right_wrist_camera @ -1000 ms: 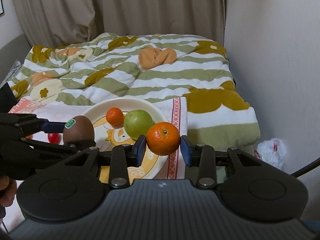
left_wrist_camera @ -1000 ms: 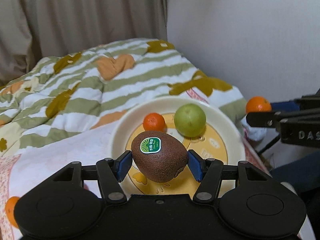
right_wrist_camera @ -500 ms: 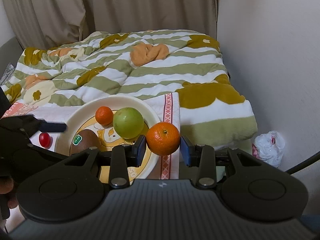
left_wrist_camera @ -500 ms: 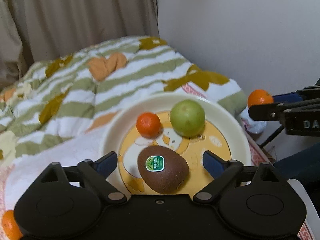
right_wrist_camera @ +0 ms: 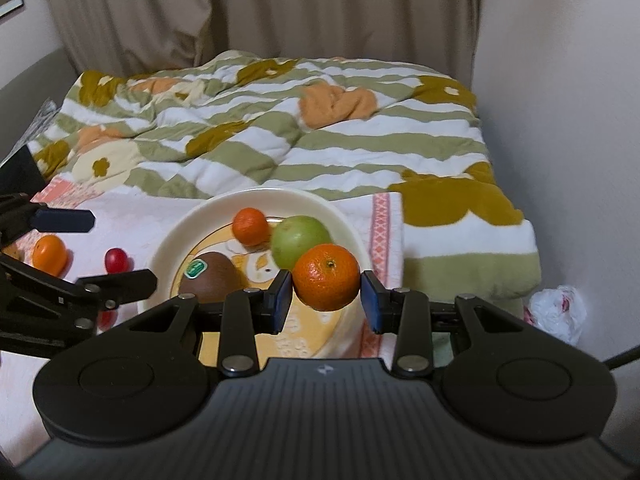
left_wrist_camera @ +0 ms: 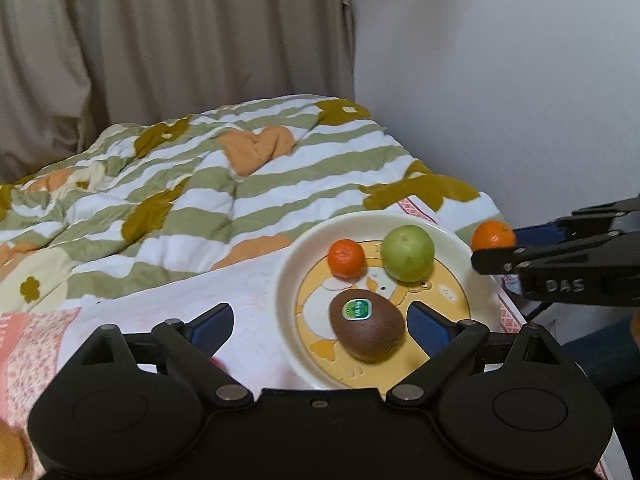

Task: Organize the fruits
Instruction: 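Carry the kiwi into the white bowl and open the left tool while the right tool carries the tangerine, then lower the tangerine into the white bowl and open the right tool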

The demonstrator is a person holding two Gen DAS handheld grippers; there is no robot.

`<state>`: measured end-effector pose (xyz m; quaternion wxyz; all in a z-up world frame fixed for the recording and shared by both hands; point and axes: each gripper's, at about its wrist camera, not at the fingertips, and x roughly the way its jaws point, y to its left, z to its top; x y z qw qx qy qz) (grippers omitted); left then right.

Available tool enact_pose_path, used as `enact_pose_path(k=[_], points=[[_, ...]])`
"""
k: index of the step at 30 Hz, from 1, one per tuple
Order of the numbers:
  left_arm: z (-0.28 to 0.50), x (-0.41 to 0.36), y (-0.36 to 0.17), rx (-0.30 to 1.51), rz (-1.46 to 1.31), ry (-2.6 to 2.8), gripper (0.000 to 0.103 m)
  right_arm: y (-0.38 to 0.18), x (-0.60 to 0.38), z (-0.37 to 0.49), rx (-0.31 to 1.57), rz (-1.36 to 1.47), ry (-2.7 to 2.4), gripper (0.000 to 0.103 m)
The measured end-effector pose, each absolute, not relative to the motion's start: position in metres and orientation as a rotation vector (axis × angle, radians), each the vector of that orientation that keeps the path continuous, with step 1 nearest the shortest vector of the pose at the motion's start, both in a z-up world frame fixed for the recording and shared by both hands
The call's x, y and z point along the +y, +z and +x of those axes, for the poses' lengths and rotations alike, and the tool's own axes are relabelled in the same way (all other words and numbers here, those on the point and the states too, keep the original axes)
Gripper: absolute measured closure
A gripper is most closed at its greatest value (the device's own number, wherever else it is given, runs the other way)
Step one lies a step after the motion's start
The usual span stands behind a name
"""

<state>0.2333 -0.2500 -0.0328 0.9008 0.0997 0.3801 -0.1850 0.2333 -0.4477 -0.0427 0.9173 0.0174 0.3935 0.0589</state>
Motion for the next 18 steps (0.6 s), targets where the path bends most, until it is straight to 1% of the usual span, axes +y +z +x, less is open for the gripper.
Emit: enact_pose_path(k=[18], points=[[0.205,-0.222,-0.027,0.788,0.155,-0.253,0.007,-0.091,-0.424,0.256,0.871,-0.048,0.235,0.050]])
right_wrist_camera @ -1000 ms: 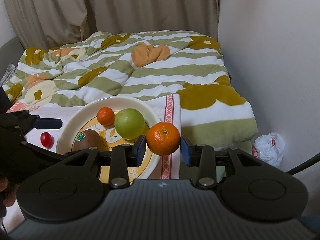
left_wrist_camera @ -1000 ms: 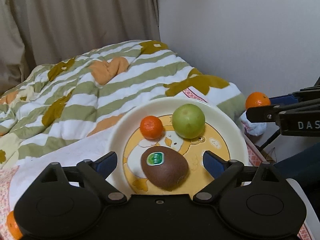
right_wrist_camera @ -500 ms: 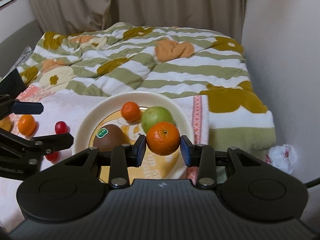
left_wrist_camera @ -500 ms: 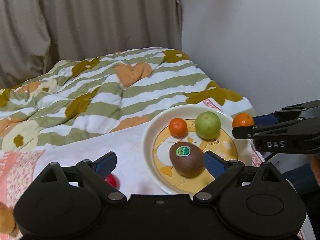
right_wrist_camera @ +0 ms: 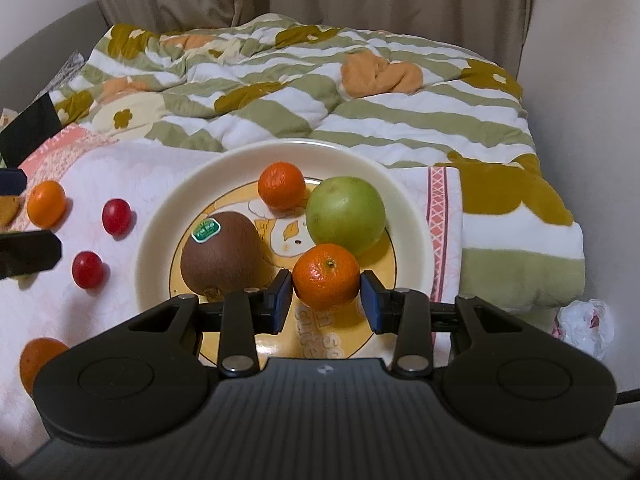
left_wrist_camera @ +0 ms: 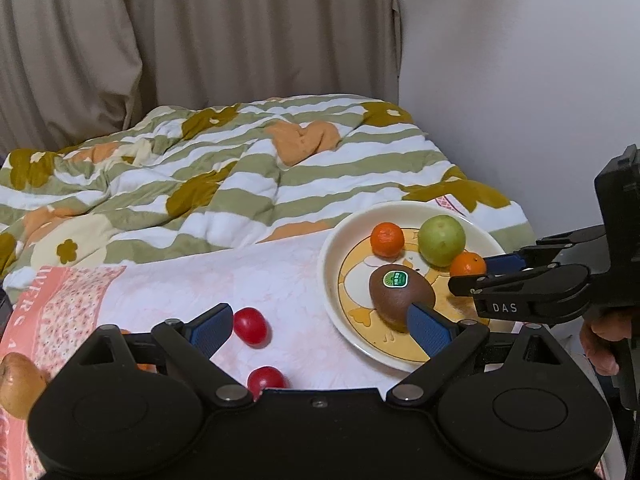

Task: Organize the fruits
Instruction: 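Lower the tangerine into the white bowl and open the right tool, then withdraw both tools from the bowl toward the remaining fruits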

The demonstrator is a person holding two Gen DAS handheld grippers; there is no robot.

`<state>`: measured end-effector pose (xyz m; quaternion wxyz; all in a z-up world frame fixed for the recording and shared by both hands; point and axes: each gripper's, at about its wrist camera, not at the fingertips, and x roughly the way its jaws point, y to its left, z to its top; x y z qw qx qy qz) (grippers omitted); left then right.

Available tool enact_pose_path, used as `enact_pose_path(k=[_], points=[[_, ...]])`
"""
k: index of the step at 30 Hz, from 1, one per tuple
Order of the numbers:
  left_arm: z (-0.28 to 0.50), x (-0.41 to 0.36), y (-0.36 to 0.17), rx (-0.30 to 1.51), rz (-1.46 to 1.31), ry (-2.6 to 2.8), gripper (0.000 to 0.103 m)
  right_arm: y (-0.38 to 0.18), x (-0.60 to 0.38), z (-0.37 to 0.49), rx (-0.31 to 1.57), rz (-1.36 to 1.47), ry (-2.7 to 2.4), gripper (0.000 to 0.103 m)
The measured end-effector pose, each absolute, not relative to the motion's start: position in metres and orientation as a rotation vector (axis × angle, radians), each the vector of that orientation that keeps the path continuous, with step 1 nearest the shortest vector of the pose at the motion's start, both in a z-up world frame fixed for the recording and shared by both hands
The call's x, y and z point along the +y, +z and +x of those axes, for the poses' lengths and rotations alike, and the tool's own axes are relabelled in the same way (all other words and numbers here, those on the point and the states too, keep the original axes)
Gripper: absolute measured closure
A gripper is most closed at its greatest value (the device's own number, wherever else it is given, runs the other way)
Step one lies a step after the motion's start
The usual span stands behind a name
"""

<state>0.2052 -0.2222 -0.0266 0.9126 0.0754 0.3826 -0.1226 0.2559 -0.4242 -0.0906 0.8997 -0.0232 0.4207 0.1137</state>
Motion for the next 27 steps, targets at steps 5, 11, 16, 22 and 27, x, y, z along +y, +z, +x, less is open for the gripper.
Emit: enact_pose_path(k=[5,11,16,22,27], points=[[0.201,-0.223,-0.028,0.789,0.155,-0.233,0.007,-0.090,-0.420,0.249,0.836,-0.112,0.239,0.022],[0.190,-0.221,-0.021,0.776,0.151,-0.219,0.006,-0.076,-0.421,0.232,0.789,-0.159,0.229,0.003],[0.173,-0.220,-0.009,0.752,0.142,-0.208,0.006,-0.059,-0.426,0.217,0.767,-0.128,0.228,0.003],[0.149,-0.208,0.008,0.718,0.106,-0.191,0.006,-0.035,-0.423,0.195,0.739,-0.131,0.242,0.003],[0.130,-0.195,0.025,0.693,0.108,-0.157,0.006,-0.016,-0.412,0.176,0.734,-0.123,0.262,0.003]])
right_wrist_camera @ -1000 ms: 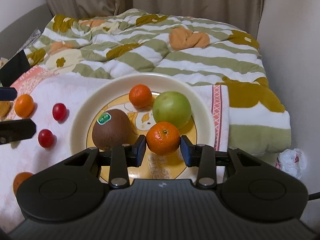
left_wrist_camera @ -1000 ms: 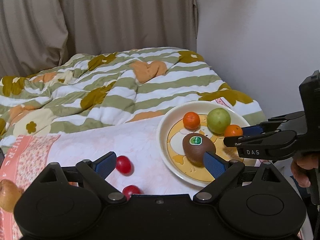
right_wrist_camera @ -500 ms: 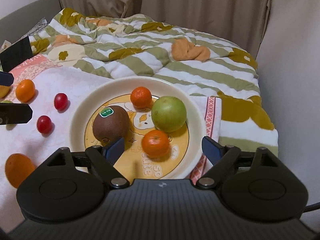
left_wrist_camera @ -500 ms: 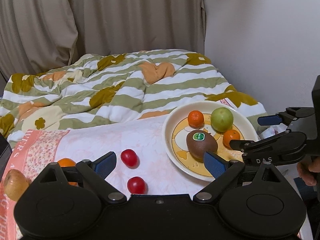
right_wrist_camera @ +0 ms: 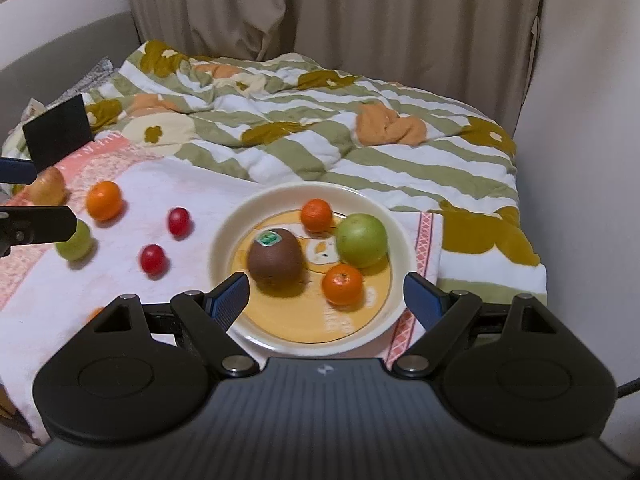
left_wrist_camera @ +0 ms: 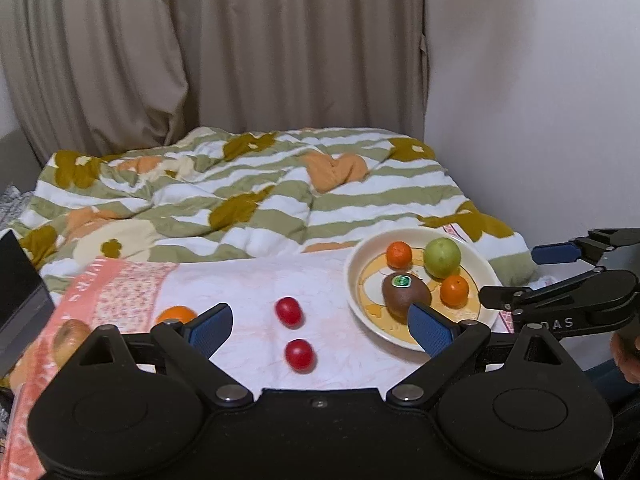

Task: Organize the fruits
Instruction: 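Withdraw both tools from the bowl toward the remaining fruits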

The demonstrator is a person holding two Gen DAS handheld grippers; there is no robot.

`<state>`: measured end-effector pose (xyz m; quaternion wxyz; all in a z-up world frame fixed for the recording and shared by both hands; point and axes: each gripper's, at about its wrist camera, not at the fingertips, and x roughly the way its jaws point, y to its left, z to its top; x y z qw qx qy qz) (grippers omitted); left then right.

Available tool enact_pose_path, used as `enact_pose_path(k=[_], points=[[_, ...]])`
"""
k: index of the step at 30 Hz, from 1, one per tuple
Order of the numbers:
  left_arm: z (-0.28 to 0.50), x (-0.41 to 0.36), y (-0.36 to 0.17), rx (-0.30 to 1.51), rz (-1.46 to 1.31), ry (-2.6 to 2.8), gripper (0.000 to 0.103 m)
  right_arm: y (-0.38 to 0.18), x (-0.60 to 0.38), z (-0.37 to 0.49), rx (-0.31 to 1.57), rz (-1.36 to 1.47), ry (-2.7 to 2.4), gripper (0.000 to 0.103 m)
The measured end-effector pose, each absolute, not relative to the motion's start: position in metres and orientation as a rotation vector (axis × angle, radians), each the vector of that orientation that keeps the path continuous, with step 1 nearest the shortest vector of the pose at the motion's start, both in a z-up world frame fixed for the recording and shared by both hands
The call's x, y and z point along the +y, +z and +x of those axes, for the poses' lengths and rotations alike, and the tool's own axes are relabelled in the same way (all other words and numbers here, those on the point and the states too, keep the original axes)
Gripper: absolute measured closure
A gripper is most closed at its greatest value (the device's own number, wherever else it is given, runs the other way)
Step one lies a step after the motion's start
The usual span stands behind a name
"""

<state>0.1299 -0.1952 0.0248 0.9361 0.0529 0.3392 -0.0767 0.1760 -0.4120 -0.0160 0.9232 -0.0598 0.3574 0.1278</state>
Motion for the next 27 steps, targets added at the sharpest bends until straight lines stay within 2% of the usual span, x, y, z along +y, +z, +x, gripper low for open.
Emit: enact_pose_path(k=[13,27], points=[[0.091,-0.122,0.056,0.650,0.078,-0.147,0.002,0.038,-0.367,0.115,0.694,-0.065,0.157,0.003],[0.094,-0.045,0.038,0.657,0.217,-0.291,0.001,0.040,-0.287,0.061,0.730,0.084,-0.067,0.003]])
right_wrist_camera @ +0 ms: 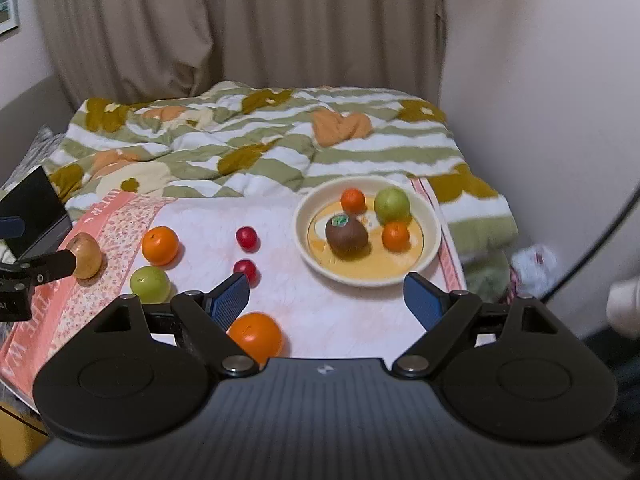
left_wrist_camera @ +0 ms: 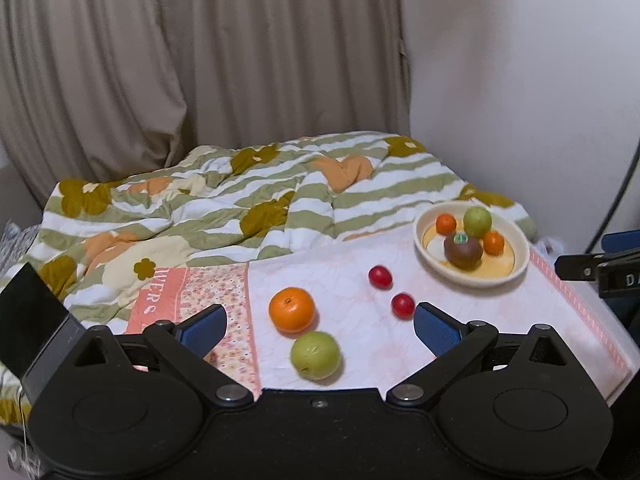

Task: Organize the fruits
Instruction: 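Withdraw both tools from the bowl toward the remaining fruits, then grasp a green apple with the left tool while the right tool grasps a large orange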

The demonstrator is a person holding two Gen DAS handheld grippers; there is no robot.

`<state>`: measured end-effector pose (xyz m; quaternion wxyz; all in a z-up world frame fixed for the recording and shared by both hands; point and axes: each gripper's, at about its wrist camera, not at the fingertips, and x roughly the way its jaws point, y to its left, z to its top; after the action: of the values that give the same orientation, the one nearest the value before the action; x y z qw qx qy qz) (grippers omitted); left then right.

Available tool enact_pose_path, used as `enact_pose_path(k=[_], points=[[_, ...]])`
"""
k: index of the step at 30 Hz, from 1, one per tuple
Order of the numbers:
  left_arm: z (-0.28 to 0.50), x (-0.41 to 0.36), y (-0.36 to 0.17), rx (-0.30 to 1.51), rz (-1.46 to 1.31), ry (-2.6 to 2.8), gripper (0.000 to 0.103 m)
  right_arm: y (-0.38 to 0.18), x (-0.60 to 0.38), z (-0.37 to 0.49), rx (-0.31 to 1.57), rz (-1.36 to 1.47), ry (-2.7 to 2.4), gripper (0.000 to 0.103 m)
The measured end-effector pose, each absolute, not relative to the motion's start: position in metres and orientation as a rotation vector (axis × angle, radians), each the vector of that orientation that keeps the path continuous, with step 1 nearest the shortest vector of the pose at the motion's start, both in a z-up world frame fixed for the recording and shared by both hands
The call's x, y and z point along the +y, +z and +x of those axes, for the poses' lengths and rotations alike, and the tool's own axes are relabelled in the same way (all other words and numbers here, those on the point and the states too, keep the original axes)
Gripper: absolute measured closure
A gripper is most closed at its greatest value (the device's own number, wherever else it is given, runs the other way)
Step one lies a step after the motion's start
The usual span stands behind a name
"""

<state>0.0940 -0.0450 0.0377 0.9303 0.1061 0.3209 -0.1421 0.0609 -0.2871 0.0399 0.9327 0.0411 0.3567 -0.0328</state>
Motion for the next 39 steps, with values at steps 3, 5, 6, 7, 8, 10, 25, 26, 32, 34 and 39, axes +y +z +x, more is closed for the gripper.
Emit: enact_pose_path(k=[3,5,6,7,8,10,25,26,32,34,39], points=[[0.101,-0.032,0.025,0.682,0.235,-0.329,0.001,0.031,-0.273,0.053,0.743,0.112,-0.110,0.003],[0.108,-0.025,0.015,0.701,0.243,-0.354,0.001,0.022,-0.264,0.051,0.748,0.138,-0.131,0.003],[0.112,-0.023,0.009,0.712,0.250,-0.362,0.001,0.018,-0.260,0.051,0.754,0.150,-0.138,0.003],[0.116,-0.021,0.003,0.723,0.257,-0.367,0.001,0.013,-0.256,0.051,0.763,0.161,-0.144,0.003],[0.121,-0.020,-0.003,0.734,0.264,-0.371,0.001,0.009,-0.254,0.052,0.771,0.169,-0.148,0.003],[0.132,-0.018,-0.015,0.756,0.270,-0.382,0.001,-0.002,-0.247,0.056,0.792,0.178,-0.152,0.003],[0.200,-0.036,-0.088,0.899,0.286,-0.467,0.011,-0.076,-0.226,0.101,0.905,0.202,-0.150,0.005],[0.202,-0.037,-0.091,0.907,0.287,-0.472,0.014,-0.078,-0.226,0.103,0.909,0.203,-0.147,0.005],[0.208,-0.043,-0.104,0.953,0.285,-0.497,0.041,-0.086,-0.230,0.111,0.923,0.217,-0.138,0.007],[0.208,-0.044,-0.105,0.945,0.295,-0.491,0.043,-0.087,-0.232,0.113,0.922,0.217,-0.139,0.007],[0.207,-0.045,-0.105,0.935,0.311,-0.491,0.043,-0.091,-0.232,0.118,0.921,0.221,-0.124,0.013]])
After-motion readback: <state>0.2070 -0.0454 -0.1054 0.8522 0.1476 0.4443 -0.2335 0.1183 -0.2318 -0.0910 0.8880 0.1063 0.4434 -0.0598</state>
